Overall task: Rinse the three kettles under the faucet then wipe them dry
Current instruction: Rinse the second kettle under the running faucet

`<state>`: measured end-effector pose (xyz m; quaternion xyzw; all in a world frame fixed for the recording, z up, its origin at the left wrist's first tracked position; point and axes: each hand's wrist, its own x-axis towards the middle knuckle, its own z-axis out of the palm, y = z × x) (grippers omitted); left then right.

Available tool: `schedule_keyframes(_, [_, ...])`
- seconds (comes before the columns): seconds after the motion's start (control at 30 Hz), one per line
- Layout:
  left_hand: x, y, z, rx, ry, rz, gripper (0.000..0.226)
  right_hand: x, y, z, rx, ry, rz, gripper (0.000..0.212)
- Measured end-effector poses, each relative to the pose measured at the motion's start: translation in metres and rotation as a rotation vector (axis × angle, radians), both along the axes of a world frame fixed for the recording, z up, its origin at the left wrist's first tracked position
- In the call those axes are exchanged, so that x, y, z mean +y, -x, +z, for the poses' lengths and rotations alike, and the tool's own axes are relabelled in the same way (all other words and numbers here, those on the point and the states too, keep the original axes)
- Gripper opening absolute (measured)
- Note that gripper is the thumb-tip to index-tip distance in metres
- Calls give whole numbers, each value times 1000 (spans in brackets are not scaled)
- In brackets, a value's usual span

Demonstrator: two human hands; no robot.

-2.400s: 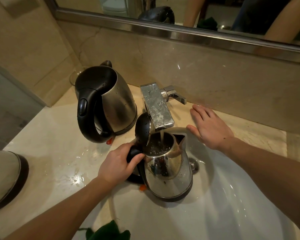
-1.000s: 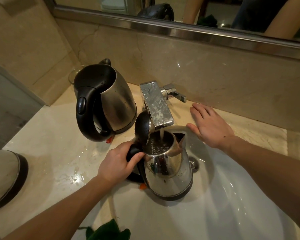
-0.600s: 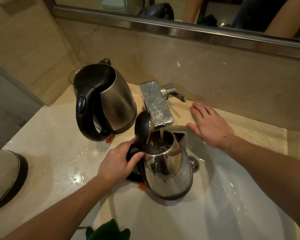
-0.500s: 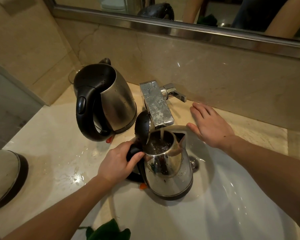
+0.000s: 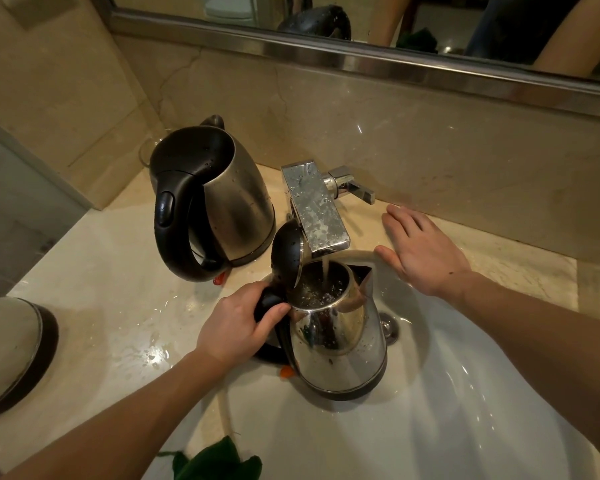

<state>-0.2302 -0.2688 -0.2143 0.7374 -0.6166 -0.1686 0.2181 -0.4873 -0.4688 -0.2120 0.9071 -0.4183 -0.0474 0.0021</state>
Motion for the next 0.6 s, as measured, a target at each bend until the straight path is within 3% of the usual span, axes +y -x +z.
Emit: schedule_keyframes(0.6, [1, 0, 1, 8, -7, 9, 84, 0, 0, 0, -13, -9, -2, 75])
